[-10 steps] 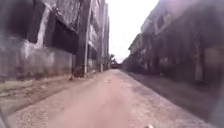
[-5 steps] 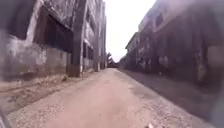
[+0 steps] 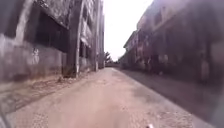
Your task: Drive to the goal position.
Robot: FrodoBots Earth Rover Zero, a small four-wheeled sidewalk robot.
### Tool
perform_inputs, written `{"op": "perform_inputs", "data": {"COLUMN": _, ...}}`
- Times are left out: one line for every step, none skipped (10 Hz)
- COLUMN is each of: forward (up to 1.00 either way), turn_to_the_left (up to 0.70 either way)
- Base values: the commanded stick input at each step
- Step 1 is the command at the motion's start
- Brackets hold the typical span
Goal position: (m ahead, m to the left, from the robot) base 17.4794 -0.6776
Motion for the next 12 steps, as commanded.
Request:
{"op": "perform_inputs", "data": {"forward": 0.60, "turn_to_the_left": 0.00}}
{"op": "perform_inputs", "data": {"forward": 0.60, "turn_to_the_left": 0.00}}
{"op": "perform_inputs", "data": {"forward": 0.60, "turn_to_the_left": 0.00}}
{"op": "perform_inputs", "data": {"forward": 0.60, "turn_to_the_left": 0.00}}
{"op": "perform_inputs", "data": {"forward": 0.60, "turn_to_the_left": 0.00}}
{"op": "perform_inputs", "data": {"forward": 0.60, "turn_to_the_left": 0.00}}
{"op": "perform_inputs", "data": {"forward": 0.60, "turn_to_the_left": 0.00}}
{"op": "perform_inputs", "data": {"forward": 0.60, "turn_to_the_left": 0.00}}
{"op": "perform_inputs", "data": {"forward": 0.60, "turn_to_the_left": 0.00}}
{"op": "perform_inputs", "data": {"forward": 0.60, "turn_to_the_left": 0.00}}
{"op": "perform_inputs", "data": {"forward": 0.60, "turn_to_the_left": 0.00}}
{"op": "perform_inputs", "data": {"forward": 0.60, "turn_to_the_left": 0.00}}
